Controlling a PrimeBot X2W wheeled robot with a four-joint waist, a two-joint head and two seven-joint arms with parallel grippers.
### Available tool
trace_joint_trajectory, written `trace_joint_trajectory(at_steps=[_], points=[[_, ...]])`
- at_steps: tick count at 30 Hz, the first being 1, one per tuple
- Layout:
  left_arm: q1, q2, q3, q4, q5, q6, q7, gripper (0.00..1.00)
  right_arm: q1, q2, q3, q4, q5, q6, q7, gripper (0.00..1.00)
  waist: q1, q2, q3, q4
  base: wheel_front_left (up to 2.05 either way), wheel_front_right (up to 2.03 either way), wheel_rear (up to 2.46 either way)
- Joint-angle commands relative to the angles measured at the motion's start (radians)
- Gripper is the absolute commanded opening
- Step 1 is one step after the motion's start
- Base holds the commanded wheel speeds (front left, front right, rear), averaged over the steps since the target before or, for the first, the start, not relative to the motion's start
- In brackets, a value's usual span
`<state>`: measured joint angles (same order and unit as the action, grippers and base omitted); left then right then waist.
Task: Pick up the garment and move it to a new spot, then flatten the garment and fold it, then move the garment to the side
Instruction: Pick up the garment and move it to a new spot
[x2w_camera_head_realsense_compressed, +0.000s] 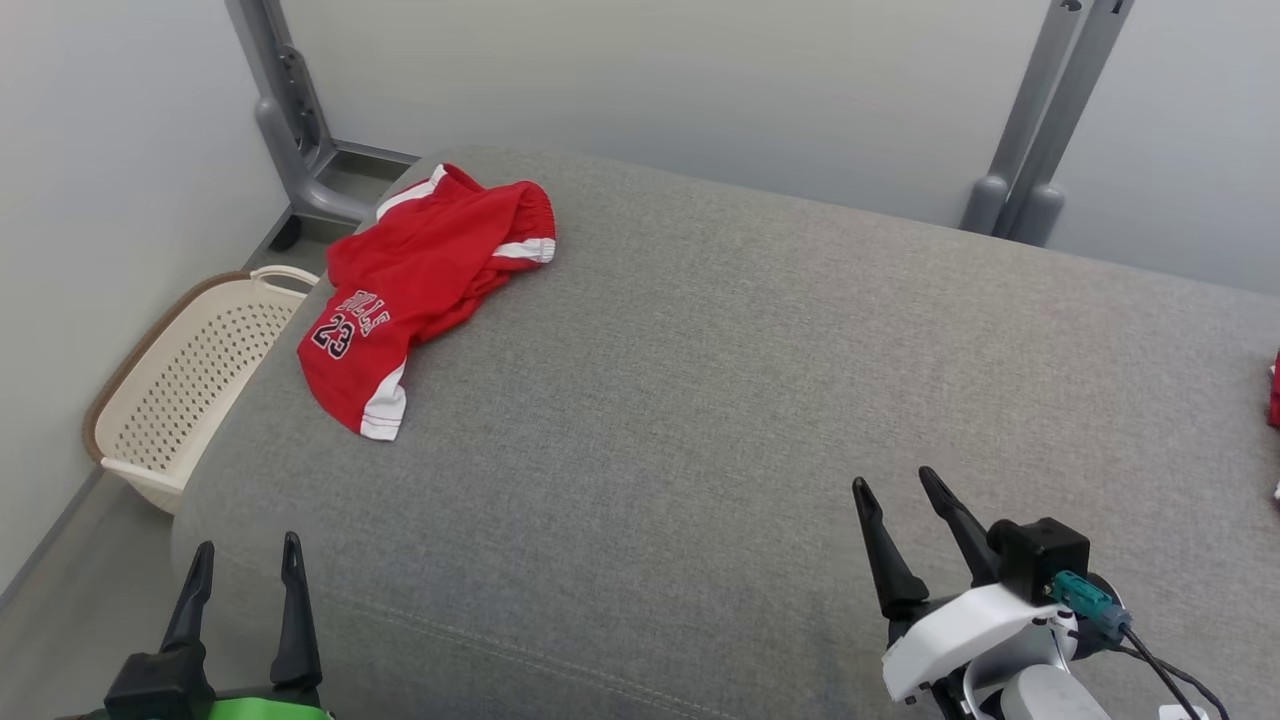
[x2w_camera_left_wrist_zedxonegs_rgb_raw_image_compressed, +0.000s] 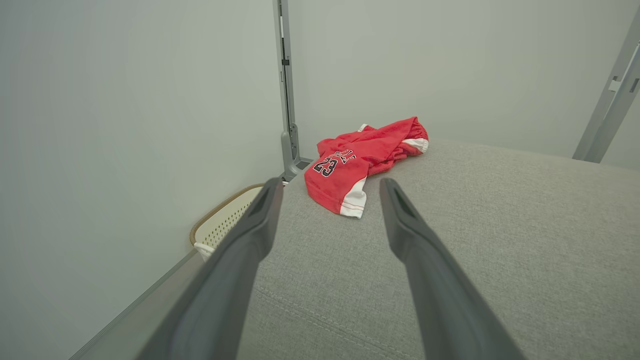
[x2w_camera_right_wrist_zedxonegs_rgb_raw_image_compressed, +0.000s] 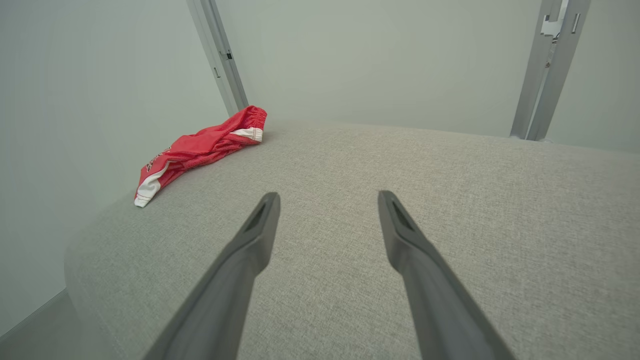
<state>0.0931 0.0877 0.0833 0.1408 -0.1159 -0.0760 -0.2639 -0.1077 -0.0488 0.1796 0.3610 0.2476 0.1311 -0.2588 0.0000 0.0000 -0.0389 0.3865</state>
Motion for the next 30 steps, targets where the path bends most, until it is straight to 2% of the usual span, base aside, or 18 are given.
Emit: trace_joint_trajectory(at_steps=[1,17,25,30], points=[[0.013,0.008,0.000,-0.001,-0.005,0.003,0.000,1.00,0.010,-0.004,0.002,0.003,0.005,-0.001,-0.005,1.00,0.0000,0.0000,-0.004,0.038,0.00,0.00,0.00],[0.025,0.010,0.003,-0.020,-0.015,0.017,0.000,1.00,-0.005,-0.004,0.012,0.008,-0.001,-0.001,-0.006,1.00,0.0000,0.0000,0.000,0.096,0.00,0.00,0.00],[0.020,0.008,0.000,-0.019,-0.020,0.018,0.000,1.00,-0.008,-0.004,0.016,0.010,0.000,-0.001,-0.006,1.00,0.0000,0.0000,0.005,0.092,0.00,0.00,0.00],[-0.022,0.016,-0.007,-0.024,-0.020,0.011,0.000,1.00,-0.018,-0.004,0.019,0.005,-0.010,-0.001,-0.001,1.00,0.0000,0.0000,0.019,0.058,0.00,0.00,0.00]])
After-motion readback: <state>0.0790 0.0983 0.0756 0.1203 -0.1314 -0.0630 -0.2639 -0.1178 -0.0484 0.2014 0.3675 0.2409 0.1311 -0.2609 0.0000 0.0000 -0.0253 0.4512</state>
